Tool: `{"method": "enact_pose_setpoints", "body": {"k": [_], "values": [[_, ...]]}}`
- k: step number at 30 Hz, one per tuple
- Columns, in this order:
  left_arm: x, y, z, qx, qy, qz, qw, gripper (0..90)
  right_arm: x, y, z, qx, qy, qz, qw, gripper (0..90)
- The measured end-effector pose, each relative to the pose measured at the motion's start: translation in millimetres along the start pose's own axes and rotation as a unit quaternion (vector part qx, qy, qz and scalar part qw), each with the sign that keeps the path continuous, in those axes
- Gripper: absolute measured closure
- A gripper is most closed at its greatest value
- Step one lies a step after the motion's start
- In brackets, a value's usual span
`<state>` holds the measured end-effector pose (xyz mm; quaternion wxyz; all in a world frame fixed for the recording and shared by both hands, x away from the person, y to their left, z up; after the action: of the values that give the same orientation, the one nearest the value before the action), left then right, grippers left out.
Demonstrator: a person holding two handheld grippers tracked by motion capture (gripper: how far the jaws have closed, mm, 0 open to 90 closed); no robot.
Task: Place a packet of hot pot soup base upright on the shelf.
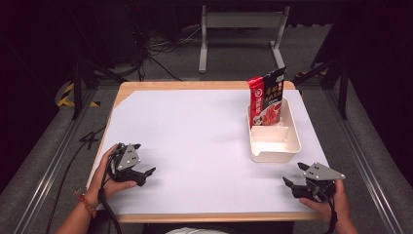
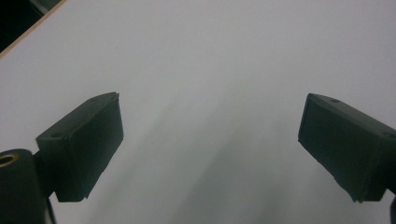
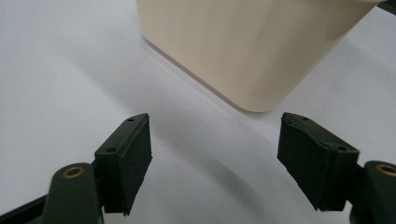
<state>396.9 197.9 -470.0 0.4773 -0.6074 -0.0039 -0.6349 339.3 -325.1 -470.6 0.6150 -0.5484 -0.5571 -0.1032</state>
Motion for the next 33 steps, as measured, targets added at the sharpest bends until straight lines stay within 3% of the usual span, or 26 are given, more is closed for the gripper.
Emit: {"method": "enact_pose_setpoints", "body": {"k": [3,6,8,14,33], "values": [[-10.4,-5.2,0.0,-0.003,-0.027,-0.002,0.9996,7.9,0.2,0.1,-0.1,-0.003,-0.002,-0.001,1.0,25.1],[-17.5,-7.9,-1.0,-0.001,-0.034,0.0,0.9994,7.9,0.4,0.1,0.2,-0.003,-0.003,-0.001,1.0,24.9],[-25.2,-12.0,-1.6,-0.007,-0.071,-0.015,0.9973,8.2,0.5,0.3,0.3,-0.003,-0.004,-0.001,1.0,24.0],[-32.3,-20.0,3.5,-0.004,-0.118,-0.037,0.9923,7.8,1.0,-0.7,-0.8,-0.004,-0.005,-0.003,1.0,23.3],[-21.7,-11.8,-1.3,-0.013,-0.087,-0.039,0.9954,7.8,0.3,-0.7,-2.6,-0.01,-0.004,-0.003,0.9999,21.2]]}}
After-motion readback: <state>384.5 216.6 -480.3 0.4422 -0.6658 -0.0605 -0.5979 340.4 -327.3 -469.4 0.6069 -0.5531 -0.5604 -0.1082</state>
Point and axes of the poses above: each handheld gripper's, and its own axes: y roughly forward along the jaws, x roughly out of its top, z roughly to its left, the point moved 6 cm from there along y, roughly forward along the jaws, and after that the axes turned 3 degrees about -z, right-handed, at the moved point
